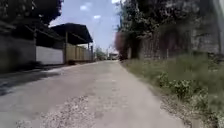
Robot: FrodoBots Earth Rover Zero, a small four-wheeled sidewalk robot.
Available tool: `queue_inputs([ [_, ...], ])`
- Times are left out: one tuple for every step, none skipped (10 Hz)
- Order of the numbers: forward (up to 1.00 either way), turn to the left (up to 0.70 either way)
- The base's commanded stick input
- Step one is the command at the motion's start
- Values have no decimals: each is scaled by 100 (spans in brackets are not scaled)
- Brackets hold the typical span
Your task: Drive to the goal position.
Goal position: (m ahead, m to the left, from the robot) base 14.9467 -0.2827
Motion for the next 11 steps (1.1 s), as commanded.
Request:
queue_inputs([
  [100,0],
  [100,0],
  [100,0],
  [100,0],
  [100,0],
  [100,0],
  [100,0],
  [100,0],
  [100,0],
  [100,-10],
  [100,-39],
])
